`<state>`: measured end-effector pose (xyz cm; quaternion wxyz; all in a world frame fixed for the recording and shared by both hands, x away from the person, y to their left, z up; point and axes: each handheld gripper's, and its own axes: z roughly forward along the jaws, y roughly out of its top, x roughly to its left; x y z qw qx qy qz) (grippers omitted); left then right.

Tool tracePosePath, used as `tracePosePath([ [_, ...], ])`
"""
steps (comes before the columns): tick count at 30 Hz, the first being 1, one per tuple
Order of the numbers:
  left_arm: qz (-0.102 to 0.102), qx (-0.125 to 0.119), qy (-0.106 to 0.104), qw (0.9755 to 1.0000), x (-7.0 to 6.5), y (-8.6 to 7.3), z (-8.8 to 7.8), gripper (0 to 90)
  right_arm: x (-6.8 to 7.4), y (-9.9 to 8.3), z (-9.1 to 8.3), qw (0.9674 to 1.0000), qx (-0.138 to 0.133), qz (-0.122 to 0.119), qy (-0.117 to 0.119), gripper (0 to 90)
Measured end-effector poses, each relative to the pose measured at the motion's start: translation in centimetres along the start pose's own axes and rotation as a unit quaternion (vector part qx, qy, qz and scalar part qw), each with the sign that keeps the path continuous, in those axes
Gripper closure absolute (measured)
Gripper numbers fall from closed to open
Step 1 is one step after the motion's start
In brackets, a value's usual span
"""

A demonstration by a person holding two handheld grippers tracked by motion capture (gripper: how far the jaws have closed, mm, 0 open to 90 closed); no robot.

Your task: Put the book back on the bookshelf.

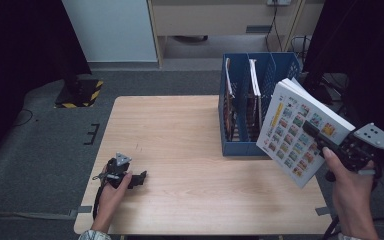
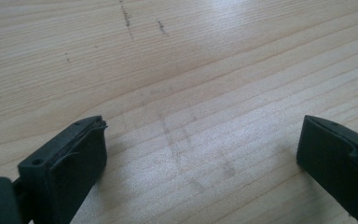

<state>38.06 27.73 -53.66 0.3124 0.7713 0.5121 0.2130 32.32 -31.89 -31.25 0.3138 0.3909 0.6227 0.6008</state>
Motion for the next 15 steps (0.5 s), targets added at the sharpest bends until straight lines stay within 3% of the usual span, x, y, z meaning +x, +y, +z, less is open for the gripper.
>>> tracePosePath([
  [15,0.000,0.000,0.000,1.0000,0.0,0.0,0.0,0.9,-1.3,1.6,2.9,0.9980,0.003,-0.003,-0.062,73.7],
])
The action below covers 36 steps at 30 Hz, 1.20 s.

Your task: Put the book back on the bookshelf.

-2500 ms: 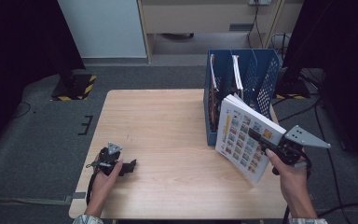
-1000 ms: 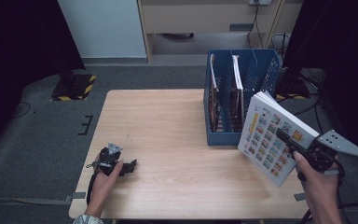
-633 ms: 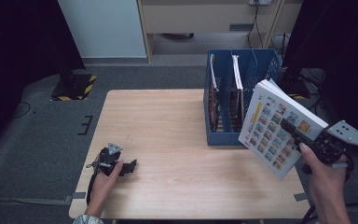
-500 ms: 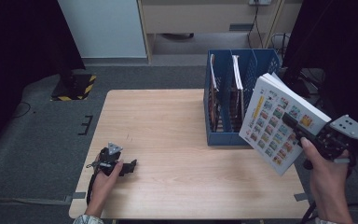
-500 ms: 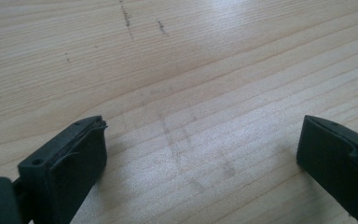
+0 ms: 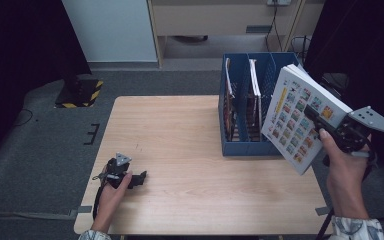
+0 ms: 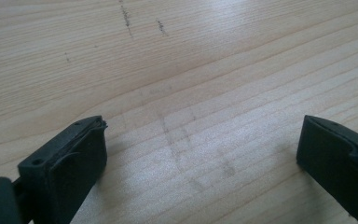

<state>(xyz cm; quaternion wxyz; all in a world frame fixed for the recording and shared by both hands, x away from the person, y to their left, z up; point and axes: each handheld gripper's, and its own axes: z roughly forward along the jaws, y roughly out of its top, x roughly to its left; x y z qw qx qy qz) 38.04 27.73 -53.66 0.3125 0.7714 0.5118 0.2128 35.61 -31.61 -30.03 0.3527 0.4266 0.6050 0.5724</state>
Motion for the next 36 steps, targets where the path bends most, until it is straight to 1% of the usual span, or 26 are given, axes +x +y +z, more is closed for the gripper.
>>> tracePosePath([
  [1,0.000,0.000,0.000,1.0000,0.0,0.0,0.0,0.8,-0.2,0.1,0.5,0.9999,0.003,-0.004,-0.010,73.7],
  [2,0.000,0.000,0.000,1.0000,0.0,0.0,0.0,0.9,-0.2,0.1,0.5,0.9999,0.003,-0.004,-0.010,73.7],
  [3,0.000,0.000,0.000,1.0000,0.0,0.0,0.0,0.9,-0.3,0.3,1.0,0.9998,0.006,-0.009,-0.018,73.7],
  [5,0.000,0.000,0.000,1.0000,0.0,0.0,0.0,0.9,-0.5,0.5,1.3,0.9996,0.007,-0.009,-0.027,73.7],
  [6,0.000,0.000,0.000,1.0000,0.0,0.0,0.0,0.9,-0.5,0.5,1.3,0.9996,0.007,-0.009,-0.027,73.7],
  [7,0.000,0.000,0.000,1.0000,0.0,0.0,0.0,0.9,-0.6,0.5,1.8,0.9991,0.009,-0.010,-0.039,73.7],
  [8,0.000,0.000,0.000,1.0000,0.0,0.0,0.0,0.9,-0.6,0.5,1.8,0.9991,0.009,-0.010,-0.039,73.7],
  [12,0.001,0.000,-0.001,1.0000,0.0,0.0,0.0,0.8,-1.0,0.3,2.9,0.9980,0.013,-0.004,-0.061,73.7],
  [14,0.001,0.000,-0.001,1.0000,0.0,0.0,0.0,0.8,-1.1,0.3,3.1,0.9979,0.013,-0.004,-0.064,73.7],
  [15,0.001,0.000,-0.001,1.0000,0.0,0.0,0.0,0.8,-1.2,0.2,3.5,0.9975,0.014,-0.003,-0.069,73.7],
  [18,0.001,0.000,-0.001,1.0000,0.0,0.0,0.0,0.8,-1.5,0.2,4.0,0.9974,0.015,-0.001,-0.070,73.7],
  [20,0.002,0.000,-0.001,1.0000,-0.1,-0.1,0.0,0.8,-1.8,0.3,4.6,0.9968,0.019,0.001,-0.078,73.7],
  [22,0.002,0.000,-0.002,1.0000,-0.1,-0.1,-0.1,0.8,-1.9,0.3,4.8,0.9966,0.019,0.003,-0.080,73.7],
  [23,0.002,0.000,-0.002,1.0000,-0.2,-0.1,-0.1,0.8,-2.2,0.3,5.4,0.9962,0.024,0.000,-0.084,73.7],
  [24,0.002,0.000,-0.002,1.0000,-0.2,-0.1,-0.1,0.8,-2.2,0.3,5.4,0.9962,0.024,0.000,-0.084,73.7],
  [25,0.002,0.000,-0.002,1.0000,-0.2,-0.1,-0.1,0.8,-2.3,0.4,6.0,0.9958,0.030,-0.004,-0.086,73.7],
  [27,0.002,0.000,-0.002,1.0000,-0.2,-0.1,-0.1,0.7,-2.3,0.4,6.4,0.9955,0.033,-0.008,-0.088,73.7],
  [36,0.002,0.000,-0.003,1.0000,-0.2,-0.1,0.0,0.5,-2.6,-0.2,7.2,0.9952,0.038,0.003,-0.090,73.7],
])
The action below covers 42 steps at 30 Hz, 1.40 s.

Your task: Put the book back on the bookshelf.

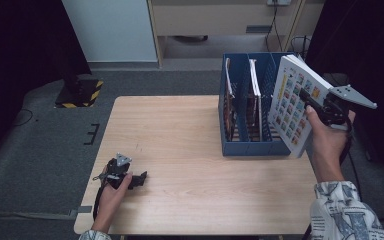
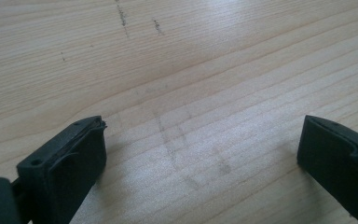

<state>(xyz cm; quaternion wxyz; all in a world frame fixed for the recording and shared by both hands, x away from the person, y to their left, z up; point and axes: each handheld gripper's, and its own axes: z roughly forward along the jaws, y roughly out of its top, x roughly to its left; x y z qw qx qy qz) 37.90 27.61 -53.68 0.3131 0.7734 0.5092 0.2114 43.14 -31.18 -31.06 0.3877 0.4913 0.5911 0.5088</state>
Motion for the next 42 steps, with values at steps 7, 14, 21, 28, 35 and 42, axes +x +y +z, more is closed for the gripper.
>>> tracePosePath([
  [7,0.000,0.000,0.000,1.0000,0.0,0.0,0.0,0.5,-0.4,-0.1,0.5,0.9998,-0.005,0.015,-0.011,73.7],
  [14,0.000,0.000,0.000,1.0000,0.0,0.0,0.0,0.2,-0.5,0.2,1.7,0.9994,-0.007,0.028,-0.019,73.7],
  [21,0.000,0.001,0.000,1.0000,0.0,0.0,0.0,0.2,-0.6,0.6,3.0,0.9990,-0.016,0.033,-0.028,73.7],
  [28,0.000,0.001,0.000,1.0000,0.0,0.0,0.0,0.1,-1.0,0.5,4.3,0.9983,-0.022,0.035,-0.040,73.6],
  [35,0.001,0.001,0.000,1.0000,0.0,0.1,0.1,0.0,-1.4,0.2,5.2,0.9979,-0.028,0.042,-0.042,73.6],
  [42,0.000,0.001,0.001,1.0000,-0.1,0.1,0.1,0.0,-1.2,0.0,6.1,0.9978,-0.030,0.044,-0.040,73.6],
])
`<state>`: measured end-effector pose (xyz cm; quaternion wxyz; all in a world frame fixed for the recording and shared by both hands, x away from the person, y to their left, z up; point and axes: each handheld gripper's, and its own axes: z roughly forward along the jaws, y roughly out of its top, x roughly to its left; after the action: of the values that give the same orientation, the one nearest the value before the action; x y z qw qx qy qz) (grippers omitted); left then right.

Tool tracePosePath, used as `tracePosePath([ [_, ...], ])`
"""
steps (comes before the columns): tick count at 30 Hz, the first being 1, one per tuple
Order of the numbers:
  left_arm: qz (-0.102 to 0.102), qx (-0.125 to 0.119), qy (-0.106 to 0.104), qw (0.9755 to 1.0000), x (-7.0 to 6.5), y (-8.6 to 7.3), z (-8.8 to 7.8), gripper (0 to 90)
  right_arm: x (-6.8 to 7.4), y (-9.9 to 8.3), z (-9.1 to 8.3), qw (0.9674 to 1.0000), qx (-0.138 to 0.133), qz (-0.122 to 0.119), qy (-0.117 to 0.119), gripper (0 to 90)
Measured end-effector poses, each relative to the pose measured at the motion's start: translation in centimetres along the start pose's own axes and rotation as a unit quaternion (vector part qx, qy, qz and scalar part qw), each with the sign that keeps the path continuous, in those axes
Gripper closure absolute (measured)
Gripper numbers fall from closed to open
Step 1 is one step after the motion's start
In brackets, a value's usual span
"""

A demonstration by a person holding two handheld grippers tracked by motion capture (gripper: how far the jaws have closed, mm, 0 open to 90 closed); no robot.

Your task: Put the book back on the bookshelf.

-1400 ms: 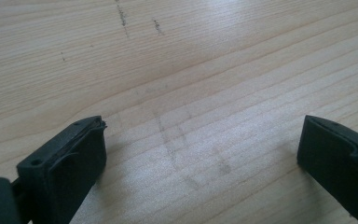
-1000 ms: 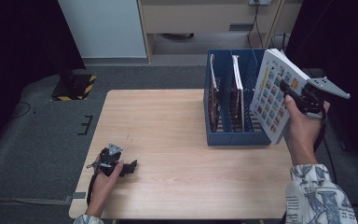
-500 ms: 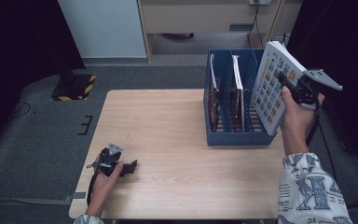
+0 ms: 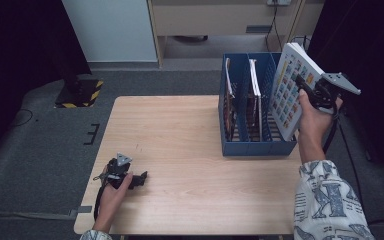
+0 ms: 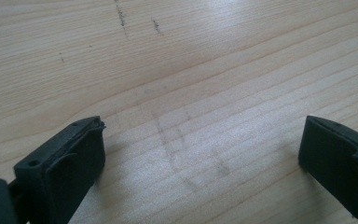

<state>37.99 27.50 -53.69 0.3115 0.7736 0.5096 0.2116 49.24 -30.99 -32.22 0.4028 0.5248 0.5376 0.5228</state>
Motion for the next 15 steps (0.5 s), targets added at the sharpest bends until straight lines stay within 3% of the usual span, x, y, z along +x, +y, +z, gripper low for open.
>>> tracePosePath([
  [15,0.000,0.001,-0.001,1.0000,-0.2,0.0,0.0,0.0,0.3,-1.0,1.9,0.9999,-0.010,0.007,-0.003,73.6],
])
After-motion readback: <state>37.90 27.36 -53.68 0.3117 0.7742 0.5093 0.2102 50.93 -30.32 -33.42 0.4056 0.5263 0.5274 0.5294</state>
